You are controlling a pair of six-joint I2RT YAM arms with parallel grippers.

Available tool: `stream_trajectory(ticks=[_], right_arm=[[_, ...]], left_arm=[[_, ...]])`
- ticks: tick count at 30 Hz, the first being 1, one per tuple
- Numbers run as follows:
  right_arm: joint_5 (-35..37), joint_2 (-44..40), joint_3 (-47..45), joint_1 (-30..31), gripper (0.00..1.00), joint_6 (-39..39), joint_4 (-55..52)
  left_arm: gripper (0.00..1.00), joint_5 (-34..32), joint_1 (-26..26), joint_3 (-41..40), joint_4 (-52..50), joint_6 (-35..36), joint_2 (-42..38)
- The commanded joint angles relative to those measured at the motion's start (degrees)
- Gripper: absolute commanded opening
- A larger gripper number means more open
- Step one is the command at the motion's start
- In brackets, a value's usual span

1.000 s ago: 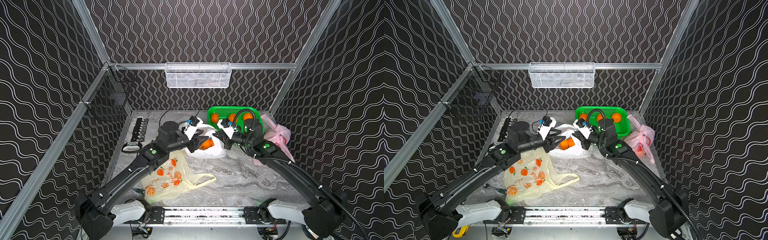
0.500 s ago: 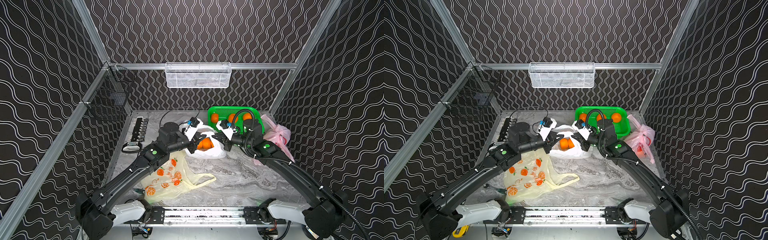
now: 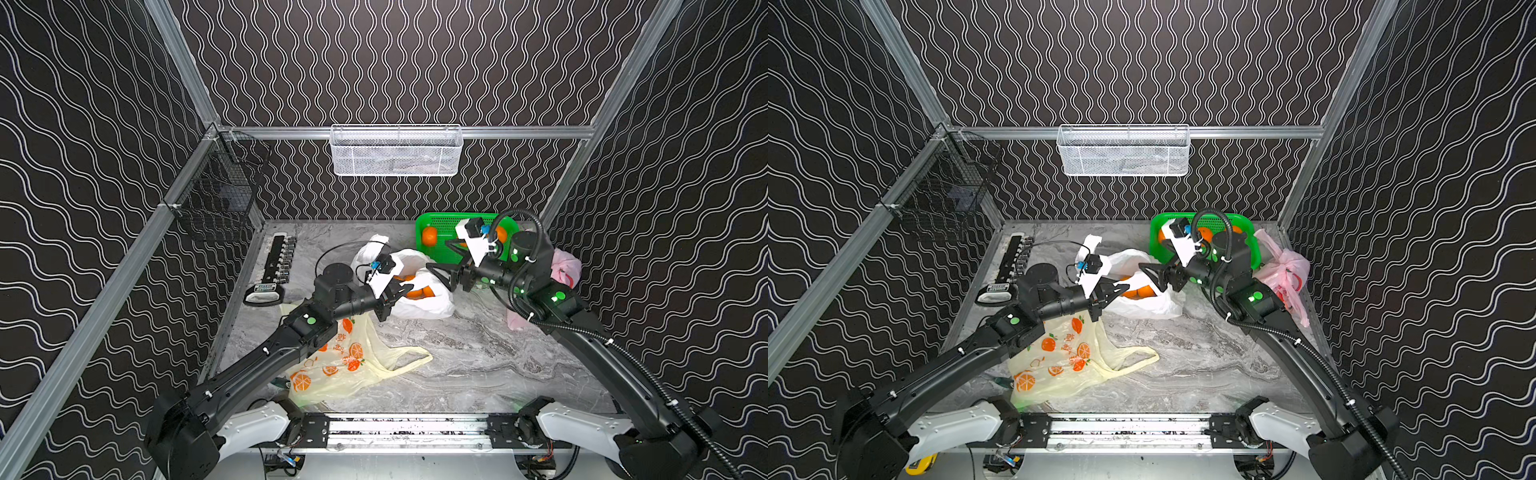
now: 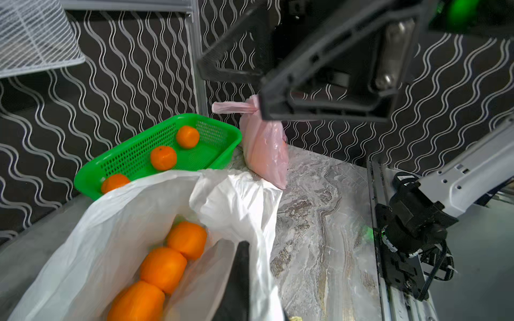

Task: Place the oranges into plastic bags & tie knots
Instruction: Tie the plastic bag at the center of the board.

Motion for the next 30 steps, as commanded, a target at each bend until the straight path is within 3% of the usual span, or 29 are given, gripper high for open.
stream_trajectory(ticks=[1, 8, 11, 16, 30], right_arm=[[-0.4, 2.2, 4.9, -0.4, 0.94, 5.7, -4.6], [-1.3, 6.9, 14.4, -0.8, 1.0, 8.6, -11.4], [-5.4, 10.0, 19.6, -0.6, 0.99, 7.3, -15.7], [-9.6, 16.0, 28.2, 1.9, 1.0, 4.5, -21.3], [-5.5, 32.2, 49.7, 9.6, 1.0, -4.4, -31.8]], left_arm=[[0.0, 5.4, 0.0, -0.1, 4.3, 10.1, 0.8], [0.0, 3.3, 0.0, 1.5, -4.0, 28.3, 2.5], [0.0, 3.7, 0.0, 2.9, -7.4, 32.9, 3.4], [0.0, 4.5, 0.0, 3.0, -6.9, 34.6, 4.2], [0.0, 5.7, 0.1, 3.4, -7.2, 33.6, 5.1]])
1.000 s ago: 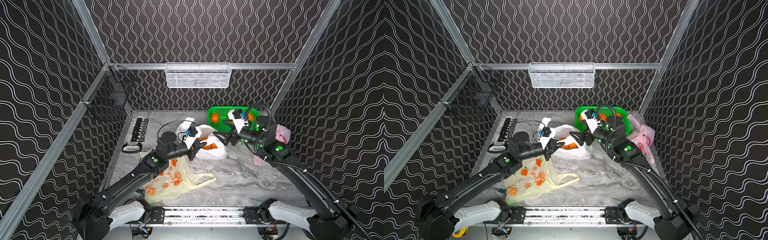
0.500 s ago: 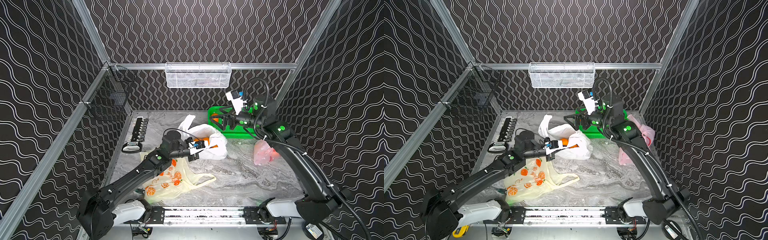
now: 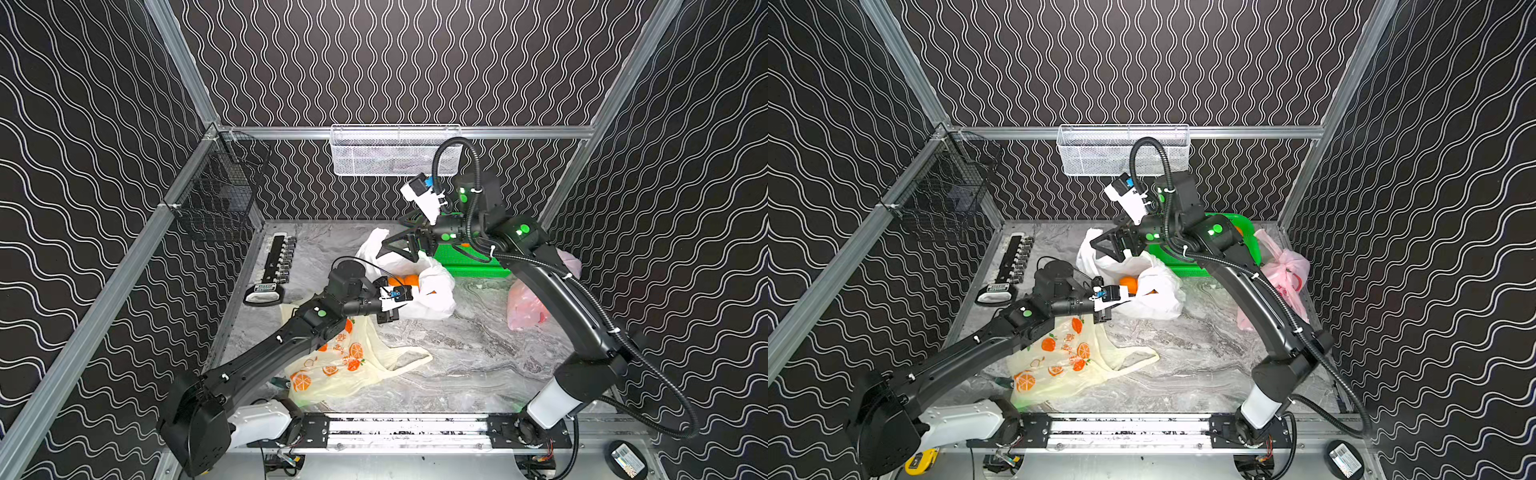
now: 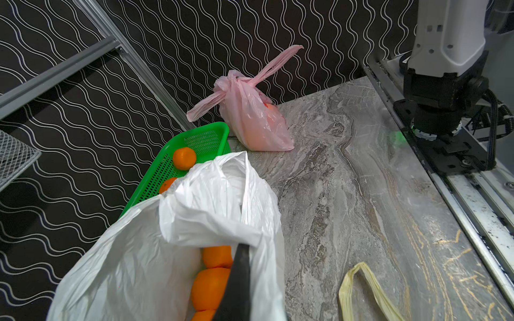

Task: Place the oranges into plastic bags & tie knots
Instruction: Tie the plastic bag at the center of the board.

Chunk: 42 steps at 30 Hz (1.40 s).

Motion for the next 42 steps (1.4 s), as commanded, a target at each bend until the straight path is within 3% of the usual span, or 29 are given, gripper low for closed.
stream_trajectory(ticks=[1, 8, 10, 19, 23, 26, 29, 33, 37, 42], right_arm=[[1.1, 2.6, 3.5, 0.3, 1.0, -2.8, -2.4], [1.5, 7.3, 8.5, 1.5, 0.99, -4.3, -4.5], [2.4, 7.8, 9.1, 1.9, 0.94, -4.7, -5.0], [4.0, 8.1, 9.1, 2.0, 0.48, -4.2, -4.8], [4.5, 6.8, 7.4, 2.0, 0.22, -3.2, -2.6], [5.9, 4.7, 4.0, 2.0, 0.09, -2.2, 0.7], [12.1, 0.7, -1.9, 1.9, 0.06, 0.0, 5.6], [18.6, -7.1, -13.1, 1.9, 0.02, 3.6, 14.3], [21.8, -14.3, -24.3, 1.9, 0.0, 5.2, 21.5], [24.3, -19.4, -31.0, 1.8, 0.0, 5.0, 22.6]], left_arm=[[0.0, 0.8, 0.1, 0.5, -0.2, 0.9, -0.2], [0.0, 1.2, 0.0, 1.2, -1.2, 0.5, 0.5], [0.0, 1.4, 0.0, 1.2, -1.0, 0.3, 0.6], [0.0, 2.1, 0.0, 1.3, -1.2, 0.0, 0.6], [0.0, 2.0, 0.0, 0.9, -0.8, -0.6, 0.3], [0.0, 2.0, 0.4, -0.1, 1.6, -4.0, -0.8], [0.0, 4.6, 1.9, -2.4, 9.2, -12.2, -2.9], [0.0, 2.7, 2.1, -6.7, 19.2, -20.7, -5.4], [0.0, 1.7, 2.2, -7.6, 20.8, -23.3, -5.8], [0.0, 1.6, 4.6, -8.0, 22.0, -26.5, -5.5]])
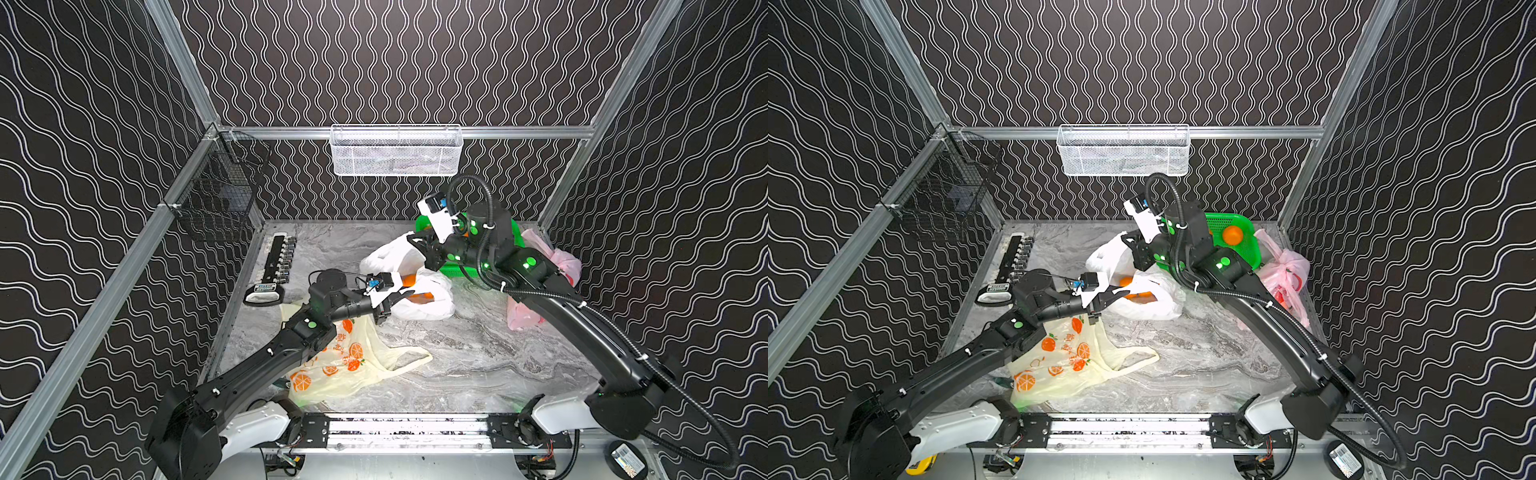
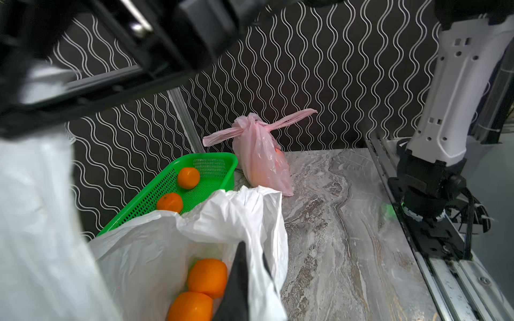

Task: Place the oranges into plastic bags & tie knots
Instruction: Tie the plastic bag at the center of the board.

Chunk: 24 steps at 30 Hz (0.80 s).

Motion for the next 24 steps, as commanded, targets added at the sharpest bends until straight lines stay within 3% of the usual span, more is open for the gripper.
stream_trajectory(ticks=[1, 5, 10, 13, 17, 24], right_arm=[[1.9, -2.2, -2.6, 0.0, 0.0, 0.2, 4.4], [-2.2, -5.0, -7.2, 0.0, 0.0, -3.4, 5.5], [-12.3, -12.8, -22.0, 0.2, 0.0, -10.5, 23.8], [-15.6, -13.3, -24.0, 0.8, 0.0, -13.9, 26.0], [-15.0, -11.6, -24.3, 3.1, 0.0, -22.6, 22.3], [-14.3, -12.2, -33.8, 5.0, 0.0, -40.4, 25.5]], left_arm=[[0.0, 0.4, 1.8, 0.1, 4.3, -4.4, 0.2], [0.0, 1.5, 4.6, 0.9, 4.4, -6.5, 0.6], [0.0, 4.7, 8.0, 1.0, 4.3, -8.4, 1.9], [0.0, 6.4, 9.0, 1.5, 3.8, -8.8, 2.9], [0.0, 6.6, 9.7, 2.5, 2.8, -8.9, 3.7], [0.0, 7.1, 10.9, 3.7, 0.4, -8.9, 3.6]])
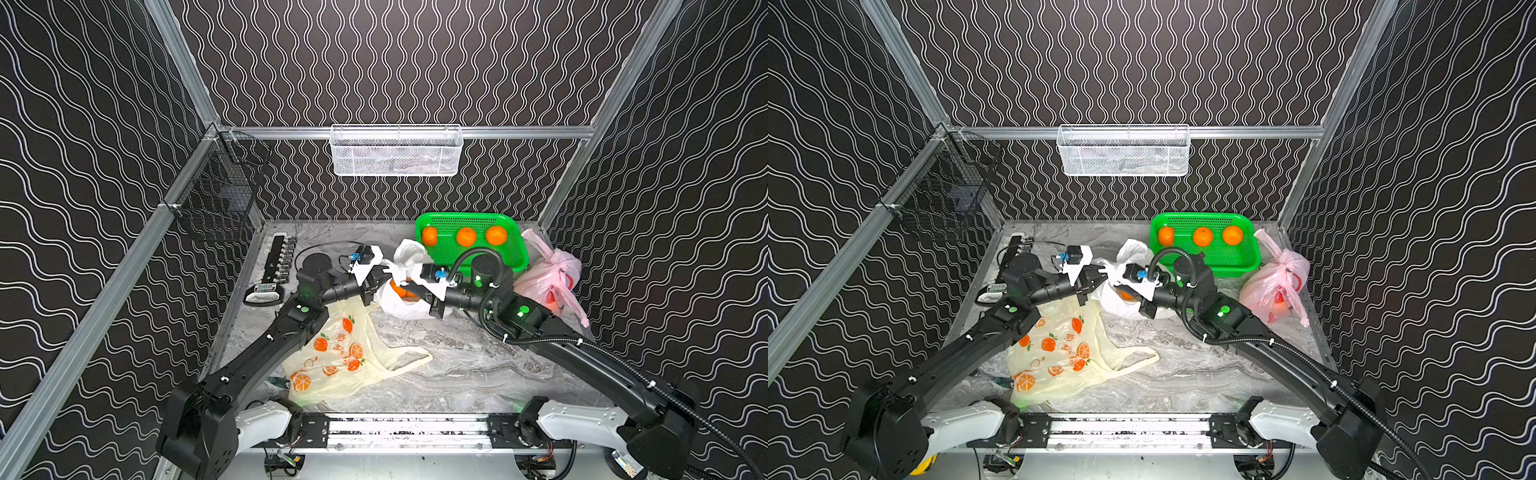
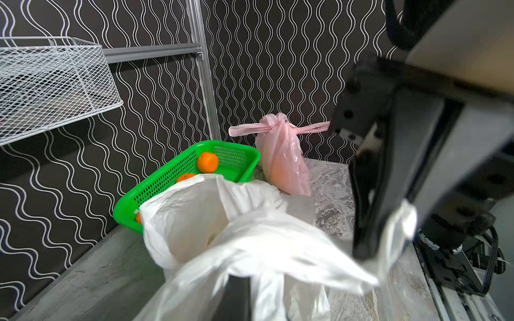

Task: Place the oranges into plastic bags & tie knots
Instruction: Tie the plastic bag at the center of the board.

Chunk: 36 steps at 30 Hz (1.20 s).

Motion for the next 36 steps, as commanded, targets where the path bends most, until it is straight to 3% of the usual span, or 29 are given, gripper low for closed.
stream_trajectory(ticks=[1, 17, 27, 32, 36], right_arm=[[-0.2, 0.0, -2.8, 0.3, 0.0, -12.1, 3.2], [10.0, 4.8, -6.5, 0.4, 0.0, -31.2, 8.0], [11.3, 4.1, -7.6, 1.7, 0.0, -35.1, 8.7], [11.7, 4.6, -7.9, 2.6, 0.0, -35.6, 9.7], [12.3, 4.4, -8.6, 2.6, 0.0, -35.9, 10.1]], left_arm=[[0.0, 0.9, 0.6, 0.4, 0.0, -0.6, -0.4], [0.0, 4.3, 4.5, 3.3, -8.8, -1.0, -0.8], [0.0, 11.3, 6.9, 5.8, -12.8, -1.9, 0.1], [0.26, 12.2, 7.7, 6.5, -17.1, -0.8, -1.5], [0.38, 9.8, 8.6, 7.3, -22.1, 1.6, -3.5]])
